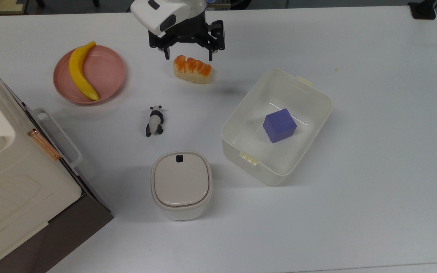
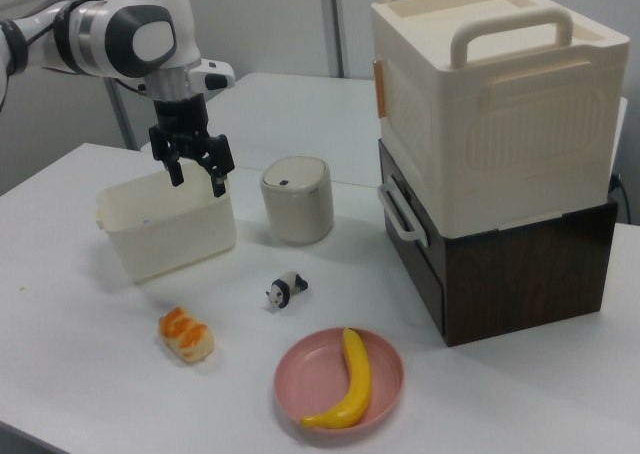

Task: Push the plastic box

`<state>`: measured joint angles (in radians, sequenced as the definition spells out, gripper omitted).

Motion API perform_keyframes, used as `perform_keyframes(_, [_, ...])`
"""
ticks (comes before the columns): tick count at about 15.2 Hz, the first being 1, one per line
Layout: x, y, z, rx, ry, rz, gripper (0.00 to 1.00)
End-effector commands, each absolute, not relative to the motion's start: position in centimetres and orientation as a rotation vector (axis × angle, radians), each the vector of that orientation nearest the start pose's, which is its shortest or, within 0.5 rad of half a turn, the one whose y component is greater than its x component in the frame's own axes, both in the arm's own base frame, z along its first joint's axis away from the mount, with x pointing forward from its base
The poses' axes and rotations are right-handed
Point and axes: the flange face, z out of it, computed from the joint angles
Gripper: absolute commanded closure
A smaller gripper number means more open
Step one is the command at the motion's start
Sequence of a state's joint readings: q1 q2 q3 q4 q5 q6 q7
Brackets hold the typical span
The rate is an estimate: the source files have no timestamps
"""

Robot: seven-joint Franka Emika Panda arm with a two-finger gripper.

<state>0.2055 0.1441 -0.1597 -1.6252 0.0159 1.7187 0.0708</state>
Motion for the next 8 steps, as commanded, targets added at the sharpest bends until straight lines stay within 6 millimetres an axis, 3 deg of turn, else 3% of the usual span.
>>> perform_keyframes(1, [60.06,3.07,53.53,-3.136,0.092,0.031,0.0])
perform_keyframes(8, [60.04,2.37,53.64,-3.135,0.095,0.027,0.0])
